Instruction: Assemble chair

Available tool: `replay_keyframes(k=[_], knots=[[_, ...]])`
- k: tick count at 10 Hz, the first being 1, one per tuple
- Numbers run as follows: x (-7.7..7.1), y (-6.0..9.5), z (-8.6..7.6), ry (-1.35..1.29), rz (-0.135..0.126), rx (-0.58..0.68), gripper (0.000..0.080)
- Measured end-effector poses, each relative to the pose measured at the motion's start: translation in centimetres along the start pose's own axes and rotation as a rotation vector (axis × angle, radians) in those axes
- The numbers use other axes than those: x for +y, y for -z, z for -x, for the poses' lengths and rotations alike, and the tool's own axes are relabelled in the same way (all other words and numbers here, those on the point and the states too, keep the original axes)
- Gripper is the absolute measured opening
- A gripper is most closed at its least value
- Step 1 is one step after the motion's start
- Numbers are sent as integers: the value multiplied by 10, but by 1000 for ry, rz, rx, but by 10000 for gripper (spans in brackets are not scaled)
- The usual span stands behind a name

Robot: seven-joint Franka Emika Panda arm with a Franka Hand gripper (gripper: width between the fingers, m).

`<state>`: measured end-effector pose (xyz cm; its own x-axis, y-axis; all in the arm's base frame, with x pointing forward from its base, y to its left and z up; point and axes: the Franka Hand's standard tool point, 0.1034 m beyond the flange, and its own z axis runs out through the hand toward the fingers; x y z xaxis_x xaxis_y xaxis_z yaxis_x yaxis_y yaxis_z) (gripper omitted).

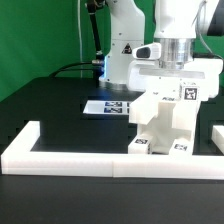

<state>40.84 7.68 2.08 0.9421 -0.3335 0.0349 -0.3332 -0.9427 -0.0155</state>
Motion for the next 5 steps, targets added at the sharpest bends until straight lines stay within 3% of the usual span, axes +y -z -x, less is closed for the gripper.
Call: replay_keyframes(k=[5], knots=[[-7,-10,2,-33,13,-3,649]])
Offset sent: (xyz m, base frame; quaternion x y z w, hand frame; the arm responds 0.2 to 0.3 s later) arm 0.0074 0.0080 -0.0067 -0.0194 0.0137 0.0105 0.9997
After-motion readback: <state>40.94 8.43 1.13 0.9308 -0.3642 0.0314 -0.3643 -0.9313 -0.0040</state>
